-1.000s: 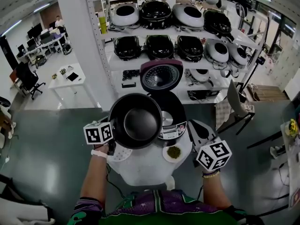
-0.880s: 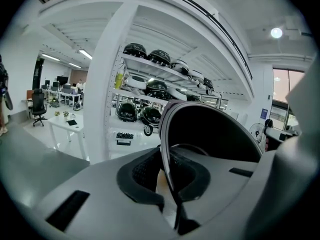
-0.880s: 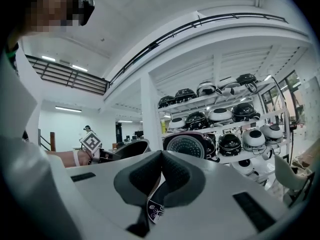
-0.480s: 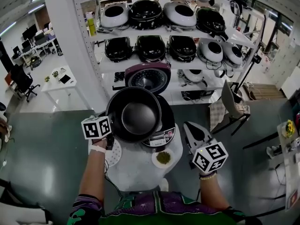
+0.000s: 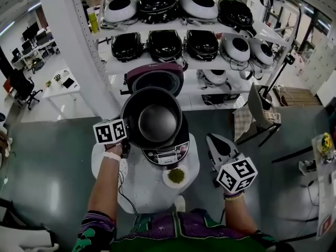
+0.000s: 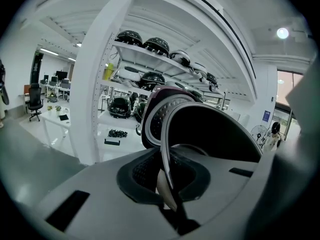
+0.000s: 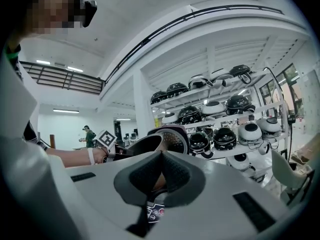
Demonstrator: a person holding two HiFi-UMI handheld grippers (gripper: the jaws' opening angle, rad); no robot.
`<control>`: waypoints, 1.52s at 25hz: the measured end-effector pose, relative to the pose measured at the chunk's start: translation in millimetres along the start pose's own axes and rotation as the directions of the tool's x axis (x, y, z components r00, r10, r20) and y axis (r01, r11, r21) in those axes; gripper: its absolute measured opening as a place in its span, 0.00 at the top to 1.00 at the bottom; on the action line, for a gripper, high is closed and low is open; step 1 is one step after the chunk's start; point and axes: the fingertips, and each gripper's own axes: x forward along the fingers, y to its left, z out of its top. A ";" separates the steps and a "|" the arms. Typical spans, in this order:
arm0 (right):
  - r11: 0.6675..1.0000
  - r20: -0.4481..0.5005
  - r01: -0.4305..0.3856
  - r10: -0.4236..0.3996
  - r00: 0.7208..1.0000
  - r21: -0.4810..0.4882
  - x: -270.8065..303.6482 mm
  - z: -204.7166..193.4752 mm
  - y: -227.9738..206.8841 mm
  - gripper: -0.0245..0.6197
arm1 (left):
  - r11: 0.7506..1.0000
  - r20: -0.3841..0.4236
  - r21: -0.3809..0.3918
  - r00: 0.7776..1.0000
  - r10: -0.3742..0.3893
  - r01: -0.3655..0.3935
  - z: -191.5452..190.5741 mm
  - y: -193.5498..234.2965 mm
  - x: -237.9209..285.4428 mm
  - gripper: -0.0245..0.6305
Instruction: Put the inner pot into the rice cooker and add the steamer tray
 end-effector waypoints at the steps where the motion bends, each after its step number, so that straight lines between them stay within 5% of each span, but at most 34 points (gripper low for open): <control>1: 1.000 -0.001 -0.001 0.001 1.000 0.003 0.2 -2.9 -5.6 0.95 | 1.000 -0.004 -0.002 1.000 0.004 -0.004 -2.6 -1.4 6.4 0.91; 27: 0.999 -0.065 -0.023 0.025 0.998 0.030 17.2 -36.2 -60.0 0.95 | 0.992 -0.158 -0.008 0.980 0.123 -0.126 -68.0 9.6 87.3 0.91; 38: 0.998 -0.076 -0.023 0.027 0.997 0.052 22.7 -45.4 -77.6 0.95 | 0.981 -0.228 0.054 0.954 0.196 -0.188 -85.6 16.8 113.2 0.91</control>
